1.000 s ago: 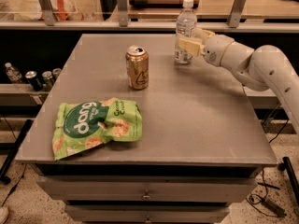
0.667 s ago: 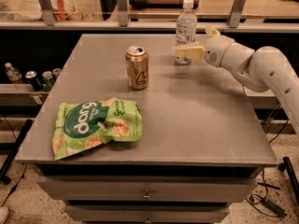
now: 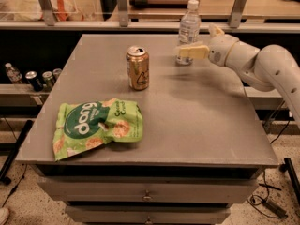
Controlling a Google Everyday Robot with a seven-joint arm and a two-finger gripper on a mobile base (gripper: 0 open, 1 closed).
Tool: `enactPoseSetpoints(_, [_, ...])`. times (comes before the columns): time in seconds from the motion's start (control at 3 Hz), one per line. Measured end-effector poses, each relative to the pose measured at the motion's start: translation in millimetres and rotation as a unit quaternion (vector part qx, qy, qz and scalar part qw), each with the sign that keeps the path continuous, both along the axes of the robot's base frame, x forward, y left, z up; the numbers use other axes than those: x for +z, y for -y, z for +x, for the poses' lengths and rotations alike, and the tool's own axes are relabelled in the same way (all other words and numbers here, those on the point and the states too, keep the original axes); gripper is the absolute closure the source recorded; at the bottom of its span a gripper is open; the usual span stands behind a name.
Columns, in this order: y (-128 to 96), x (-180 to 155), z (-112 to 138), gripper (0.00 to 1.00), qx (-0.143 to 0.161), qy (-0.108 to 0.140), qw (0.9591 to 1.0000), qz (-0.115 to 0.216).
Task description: Place blue plastic bottle upright
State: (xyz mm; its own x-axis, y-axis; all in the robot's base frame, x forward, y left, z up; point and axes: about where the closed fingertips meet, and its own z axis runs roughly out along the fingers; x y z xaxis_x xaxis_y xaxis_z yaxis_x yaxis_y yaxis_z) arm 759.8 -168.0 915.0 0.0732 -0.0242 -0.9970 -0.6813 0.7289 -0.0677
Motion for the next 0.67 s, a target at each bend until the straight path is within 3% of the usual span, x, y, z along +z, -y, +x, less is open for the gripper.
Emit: enactPoseSetpoints(0.67, [28.4,-0.1,-14.5,0.0,-0.001,-0.025,0.9992,-0.033])
